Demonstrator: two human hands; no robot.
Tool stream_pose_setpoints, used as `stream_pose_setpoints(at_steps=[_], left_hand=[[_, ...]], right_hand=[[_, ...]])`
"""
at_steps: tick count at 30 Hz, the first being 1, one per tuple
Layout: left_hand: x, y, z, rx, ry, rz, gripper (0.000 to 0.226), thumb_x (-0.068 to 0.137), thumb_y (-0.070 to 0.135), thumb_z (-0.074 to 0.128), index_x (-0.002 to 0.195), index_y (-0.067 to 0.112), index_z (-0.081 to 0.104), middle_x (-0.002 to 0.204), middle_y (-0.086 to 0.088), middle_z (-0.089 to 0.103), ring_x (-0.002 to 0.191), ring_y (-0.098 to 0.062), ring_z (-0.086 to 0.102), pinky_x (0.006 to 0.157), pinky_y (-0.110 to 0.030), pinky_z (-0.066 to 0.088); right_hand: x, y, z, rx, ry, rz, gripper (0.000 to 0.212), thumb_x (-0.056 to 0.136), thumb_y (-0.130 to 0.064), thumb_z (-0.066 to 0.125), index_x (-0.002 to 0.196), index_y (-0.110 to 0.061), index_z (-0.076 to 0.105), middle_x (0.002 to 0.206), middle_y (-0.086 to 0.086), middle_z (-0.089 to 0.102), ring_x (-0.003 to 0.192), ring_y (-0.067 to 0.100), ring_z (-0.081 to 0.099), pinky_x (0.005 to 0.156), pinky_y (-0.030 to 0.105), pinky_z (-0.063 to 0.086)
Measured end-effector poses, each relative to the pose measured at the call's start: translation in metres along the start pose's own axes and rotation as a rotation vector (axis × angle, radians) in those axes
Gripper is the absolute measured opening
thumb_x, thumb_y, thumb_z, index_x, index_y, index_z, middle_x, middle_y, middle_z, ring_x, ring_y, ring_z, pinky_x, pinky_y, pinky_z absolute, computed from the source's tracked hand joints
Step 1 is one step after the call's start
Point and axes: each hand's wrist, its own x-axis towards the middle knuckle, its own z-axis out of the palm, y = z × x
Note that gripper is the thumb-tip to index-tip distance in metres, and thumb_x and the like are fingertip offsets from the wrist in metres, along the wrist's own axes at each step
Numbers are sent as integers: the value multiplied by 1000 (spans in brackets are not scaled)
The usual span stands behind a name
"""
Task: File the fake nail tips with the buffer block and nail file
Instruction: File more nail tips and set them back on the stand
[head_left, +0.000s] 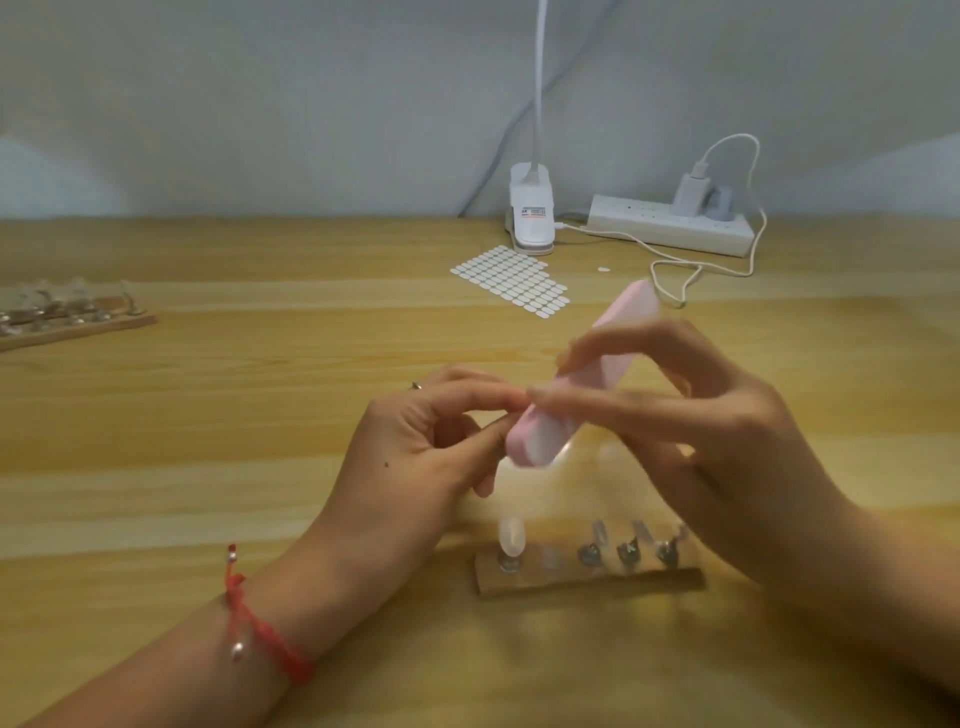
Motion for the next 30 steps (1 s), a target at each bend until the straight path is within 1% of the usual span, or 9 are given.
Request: stream_pose_setpoints(at_steps=[2, 4, 7, 10, 14, 16, 20, 26, 30], left_hand=[[0, -1, 0, 7, 33, 0, 28, 65, 33, 68, 83, 14, 77, 92, 1, 69, 61, -45, 52, 57, -41, 50], [0, -2, 0, -9, 47, 4, 22, 65, 33, 69, 79, 18, 78, 89, 7, 68, 53, -32, 51, 52, -29, 47], [-2, 2, 1, -8, 14, 36, 16, 66, 33, 71, 79, 27, 78, 86, 14, 68, 43, -7, 46, 50, -15, 41], [-3, 3, 1, -9, 26, 35, 14, 70, 32, 71, 82, 29, 78, 83, 13, 71, 45, -5, 53, 54, -13, 43], [-1, 2, -2, 32, 90, -5, 13, 78, 32, 68, 87, 32, 77, 67, 8, 73, 65, 0, 67, 66, -4, 42], [-1, 2, -2, 16, 97, -16, 14, 79, 31, 66, 89, 31, 75, 71, 5, 75, 72, 0, 69, 71, -5, 45], [0, -1, -4, -10, 92, -40, 16, 79, 29, 66, 92, 27, 75, 78, 4, 76, 74, -3, 70, 66, -9, 49], [2, -5, -4, -35, 51, -66, 13, 70, 36, 69, 82, 32, 73, 78, 10, 73, 71, 2, 64, 63, -9, 46], [0, -2, -4, -74, 1, -80, 22, 67, 37, 71, 86, 27, 75, 86, 3, 76, 80, -6, 70, 69, -14, 51]], right_hand=[[-6, -11, 8, -14, -14, -105, 34, 99, 0, 49, 118, -20, 69, 114, 11, 61, 112, 26, 57, 108, 46, 40], [-2, -4, 7, -10, -13, -81, 34, 97, 2, 50, 118, -17, 68, 114, 12, 62, 110, 26, 58, 107, 45, 41], [9, 25, -12, -19, 85, 157, 38, 92, 7, 60, 124, -13, 60, 113, 13, 63, 107, 27, 61, 96, 43, 49], [9, 37, -28, 10, 169, 225, 40, 89, 1, 62, 124, -18, 60, 113, 9, 63, 109, 20, 61, 98, 28, 47], [8, 33, -24, 39, 155, 229, 42, 88, -2, 63, 122, -26, 60, 114, 1, 62, 111, 9, 57, 97, 25, 46], [6, 32, -22, 20, 149, 225, 44, 87, 0, 64, 121, -27, 59, 115, 1, 62, 111, 12, 56, 98, 19, 44], [5, 29, -24, -1, 169, 212, 45, 86, 2, 65, 121, -26, 58, 114, 1, 62, 110, 12, 56, 98, 18, 44], [0, 11, -12, -40, 89, 27, 37, 93, 2, 60, 122, -21, 58, 115, 11, 62, 108, 28, 61, 97, 37, 51], [-2, 7, -5, -135, 38, -93, 46, 88, 10, 59, 121, -22, 60, 112, 16, 63, 110, 29, 59, 107, 54, 41]])
